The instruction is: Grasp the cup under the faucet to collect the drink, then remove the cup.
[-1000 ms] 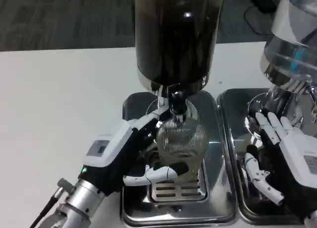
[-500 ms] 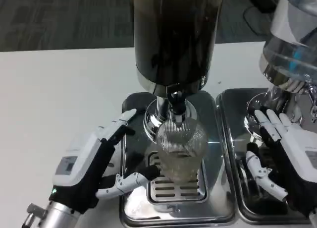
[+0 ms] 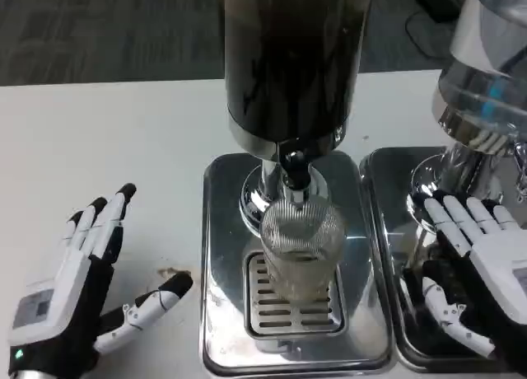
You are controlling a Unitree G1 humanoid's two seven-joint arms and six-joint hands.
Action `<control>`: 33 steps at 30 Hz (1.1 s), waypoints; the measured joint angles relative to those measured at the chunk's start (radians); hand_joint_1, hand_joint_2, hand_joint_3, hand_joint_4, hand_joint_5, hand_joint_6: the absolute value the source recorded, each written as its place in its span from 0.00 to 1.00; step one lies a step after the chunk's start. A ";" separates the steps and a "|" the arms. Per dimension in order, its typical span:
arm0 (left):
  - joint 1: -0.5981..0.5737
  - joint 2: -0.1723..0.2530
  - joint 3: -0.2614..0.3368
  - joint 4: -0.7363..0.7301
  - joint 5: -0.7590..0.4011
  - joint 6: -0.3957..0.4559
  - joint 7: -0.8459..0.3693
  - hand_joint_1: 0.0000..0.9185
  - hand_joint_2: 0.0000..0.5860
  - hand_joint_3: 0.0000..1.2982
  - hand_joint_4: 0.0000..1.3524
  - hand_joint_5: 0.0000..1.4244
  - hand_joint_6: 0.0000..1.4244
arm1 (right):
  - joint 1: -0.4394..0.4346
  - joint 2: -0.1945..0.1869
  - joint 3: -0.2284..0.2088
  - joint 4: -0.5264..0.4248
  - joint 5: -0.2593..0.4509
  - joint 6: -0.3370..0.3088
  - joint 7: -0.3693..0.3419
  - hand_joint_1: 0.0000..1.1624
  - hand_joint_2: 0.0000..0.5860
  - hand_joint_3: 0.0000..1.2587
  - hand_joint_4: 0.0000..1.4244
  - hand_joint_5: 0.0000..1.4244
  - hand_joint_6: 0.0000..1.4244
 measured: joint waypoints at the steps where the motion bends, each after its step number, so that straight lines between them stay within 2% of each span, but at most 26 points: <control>1: 0.011 0.000 0.003 -0.020 -0.010 0.007 -0.013 0.00 0.24 0.00 0.00 0.00 0.00 | 0.000 -0.002 -0.008 0.000 0.001 0.000 0.000 0.04 0.96 0.00 0.00 0.00 0.00; 6: 0.028 0.000 0.009 -0.069 -0.054 -0.011 -0.038 0.00 0.28 0.00 0.00 0.00 0.00 | 0.003 -0.011 -0.011 0.000 -0.014 -0.007 -0.007 0.04 0.96 0.00 0.00 0.00 0.00; 10: 0.047 0.001 0.045 -0.131 -0.109 -0.135 -0.036 0.00 0.30 0.00 0.00 0.00 0.00 | 0.000 -0.011 -0.010 0.000 -0.009 -0.005 0.018 0.05 0.97 0.00 0.00 0.00 0.00; 13: 0.047 0.010 0.074 -0.195 -0.186 -0.179 -0.085 0.00 0.28 0.00 0.00 0.00 0.00 | 0.000 -0.008 -0.010 0.000 0.001 0.000 0.030 0.05 0.97 0.00 0.00 0.00 0.00; 14: 0.046 0.026 0.085 -0.230 -0.216 -0.190 -0.120 0.00 0.28 0.00 0.00 0.00 0.00 | -0.003 -0.009 -0.010 0.001 0.005 0.002 0.037 0.05 0.97 0.00 0.00 0.00 0.00; 19: 0.048 0.030 0.131 -0.415 -0.318 -0.190 -0.234 0.00 0.30 0.00 0.00 0.00 0.00 | -0.072 -0.031 -0.010 0.041 0.028 -0.018 0.074 0.05 0.97 0.00 0.00 0.00 0.00; 21: 0.052 0.026 0.133 -0.440 -0.363 -0.189 -0.272 0.00 0.30 0.00 0.00 0.00 0.00 | -0.083 -0.031 -0.011 0.042 0.037 -0.017 0.091 0.05 0.97 0.00 0.00 0.00 0.00; 26: 0.060 0.014 0.116 -0.538 -0.468 -0.187 -0.391 0.00 0.30 0.00 0.00 0.00 0.00 | -0.095 -0.033 -0.015 0.052 0.062 -0.017 0.109 0.04 0.96 0.00 0.00 0.00 0.00; 30: 0.031 0.006 0.080 -0.561 -0.616 -0.161 -0.518 0.00 0.26 0.00 0.00 0.00 0.00 | -0.092 -0.033 -0.017 0.052 0.065 -0.017 0.112 0.04 0.95 0.00 0.00 0.00 0.00; 31: 0.012 0.006 0.074 -0.564 -0.683 -0.143 -0.575 0.00 0.26 0.00 0.00 0.00 0.00 | -0.085 -0.034 -0.019 0.050 0.065 -0.016 0.117 0.04 0.95 0.00 0.00 0.00 0.00; 33: 0.000 0.006 0.074 -0.578 -0.720 -0.132 -0.610 0.00 0.26 0.00 0.00 0.01 0.00 | -0.078 -0.036 -0.021 0.048 0.065 -0.016 0.122 0.04 0.95 0.00 0.00 0.00 0.00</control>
